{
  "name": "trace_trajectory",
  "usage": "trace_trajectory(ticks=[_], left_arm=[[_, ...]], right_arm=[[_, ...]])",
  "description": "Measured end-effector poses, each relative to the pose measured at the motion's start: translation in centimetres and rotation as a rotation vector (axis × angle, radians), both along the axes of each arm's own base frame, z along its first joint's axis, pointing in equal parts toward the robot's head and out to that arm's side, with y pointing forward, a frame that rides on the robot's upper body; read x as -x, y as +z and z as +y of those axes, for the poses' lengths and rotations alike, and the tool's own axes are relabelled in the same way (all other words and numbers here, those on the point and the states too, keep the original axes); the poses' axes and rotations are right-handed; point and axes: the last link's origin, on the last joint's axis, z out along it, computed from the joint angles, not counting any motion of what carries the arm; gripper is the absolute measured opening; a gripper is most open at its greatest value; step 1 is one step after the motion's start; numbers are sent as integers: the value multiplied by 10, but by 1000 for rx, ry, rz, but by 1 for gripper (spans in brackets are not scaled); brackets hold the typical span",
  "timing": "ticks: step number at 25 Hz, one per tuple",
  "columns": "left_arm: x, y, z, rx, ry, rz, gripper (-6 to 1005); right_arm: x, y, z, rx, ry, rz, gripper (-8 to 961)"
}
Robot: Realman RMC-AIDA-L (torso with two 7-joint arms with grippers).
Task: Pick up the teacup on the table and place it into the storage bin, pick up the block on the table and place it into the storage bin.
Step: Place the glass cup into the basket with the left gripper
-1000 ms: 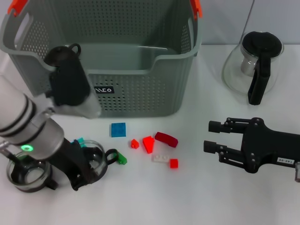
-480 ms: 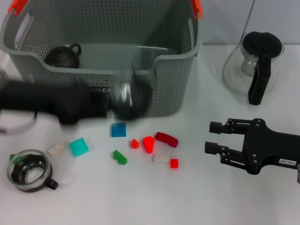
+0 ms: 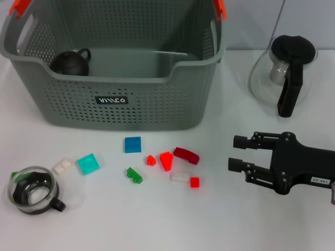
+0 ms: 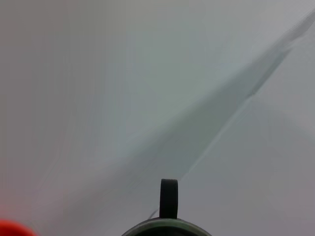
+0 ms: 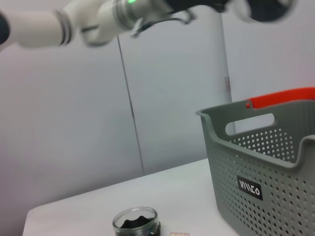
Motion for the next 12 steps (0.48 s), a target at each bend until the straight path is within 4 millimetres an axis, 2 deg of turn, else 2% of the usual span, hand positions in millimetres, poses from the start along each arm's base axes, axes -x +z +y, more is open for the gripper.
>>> trace_trajectory(ticks=[2, 7, 12], left_arm=[[-8, -8, 17, 35, 44, 114, 64], [-17, -52, 50, 79, 164, 444, 70], [-8, -88, 61, 64, 209, 645, 76]], right_arm=[[0, 0, 0, -2, 0, -1, 524], [0, -1, 0, 1, -2, 0, 524], [1, -1, 1, 2, -1, 1, 524]])
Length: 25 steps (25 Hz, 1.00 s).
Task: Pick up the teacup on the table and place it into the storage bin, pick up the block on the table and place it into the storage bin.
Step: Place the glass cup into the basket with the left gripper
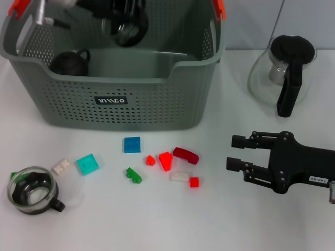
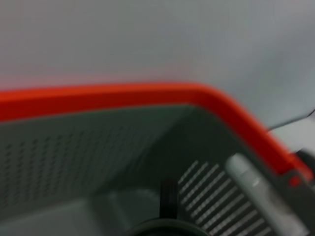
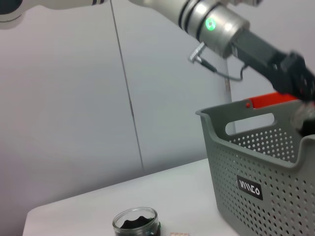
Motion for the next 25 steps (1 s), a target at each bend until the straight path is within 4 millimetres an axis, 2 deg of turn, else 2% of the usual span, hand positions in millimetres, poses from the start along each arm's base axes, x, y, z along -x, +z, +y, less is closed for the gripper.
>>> trace_trajectory(ticks=[4, 10, 21, 25], left_arm=[[16, -21, 0, -11, 23, 97, 80], [31, -40, -2, -22, 45, 154, 87], [34, -42, -2, -26, 64, 150, 100], [29, -37, -2, -36, 64, 115, 215]], right_arm=[[0, 0, 0, -2, -3, 0, 523], [-1, -1, -1, -2, -6, 1, 523], [-2, -1, -2, -1, -9, 2, 524], [-2, 0, -2, -2, -10, 0, 524]])
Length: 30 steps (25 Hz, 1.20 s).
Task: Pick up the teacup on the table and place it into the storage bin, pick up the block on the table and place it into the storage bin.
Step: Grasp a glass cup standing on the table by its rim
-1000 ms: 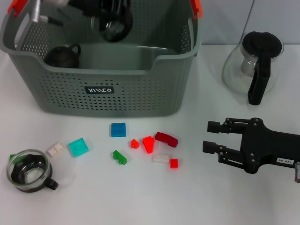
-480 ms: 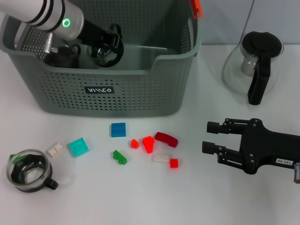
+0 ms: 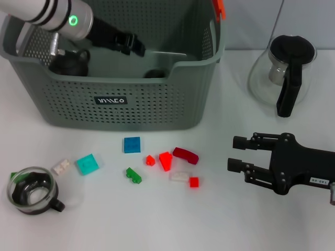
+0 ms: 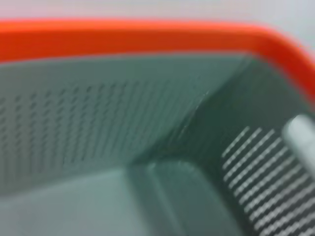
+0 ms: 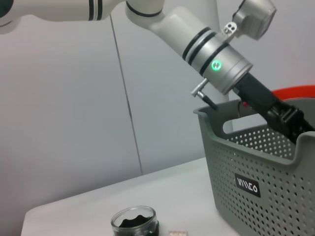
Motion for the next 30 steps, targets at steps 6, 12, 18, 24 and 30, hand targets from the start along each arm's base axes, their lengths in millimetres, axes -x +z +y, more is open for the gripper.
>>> trace_trajectory(ticks=[6, 12, 18, 24, 30], left_arm=[[-9, 40, -34, -72, -247, -439, 390], [29, 81, -110, -117, -550, -804, 479], [85, 80, -176, -77, -606, -658, 478], [117, 87, -206, 42, -504, -352, 479], [123, 106, -206, 126, -369, -85, 478]], right_arm=[[0, 0, 0, -1, 0, 0, 524], [0, 0, 0, -2, -3, 1, 523], [0, 1, 1, -3, -1, 0, 523], [0, 2, 2, -4, 2, -3, 523], [-1, 1, 2, 0, 2, -11, 524]])
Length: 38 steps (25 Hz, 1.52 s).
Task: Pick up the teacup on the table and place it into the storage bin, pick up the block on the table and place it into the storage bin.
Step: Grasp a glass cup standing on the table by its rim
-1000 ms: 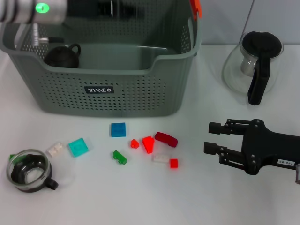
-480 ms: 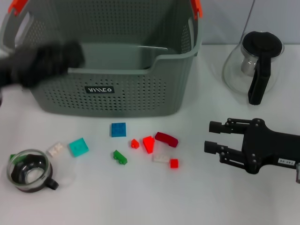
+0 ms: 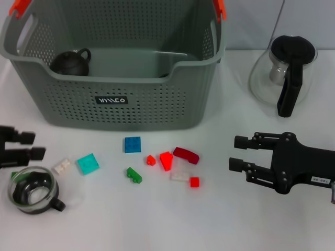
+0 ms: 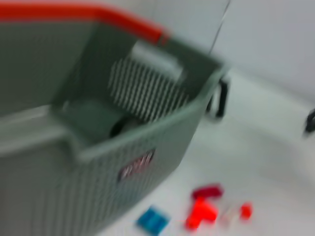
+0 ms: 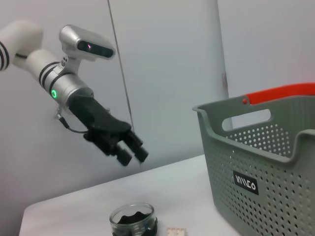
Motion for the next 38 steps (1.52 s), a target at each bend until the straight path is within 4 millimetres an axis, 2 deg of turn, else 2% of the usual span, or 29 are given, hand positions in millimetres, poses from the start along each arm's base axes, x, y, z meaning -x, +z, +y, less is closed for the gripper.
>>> trace_trajectory(ticks=[7, 16, 29, 38], left_arm=[[-5, -6, 15, 99, 128, 278, 479], [0, -33, 38, 74, 196, 488, 460], [21, -56, 40, 125, 235, 517, 454], [29, -59, 42, 123, 270, 509, 449]], right_arm=[[-1, 1, 0, -4, -4, 1, 524], [-2, 0, 0, -9, -11, -7, 523], [-4, -1, -1, -6, -19, -10, 524], [-3, 0, 0, -7, -15, -11, 524]])
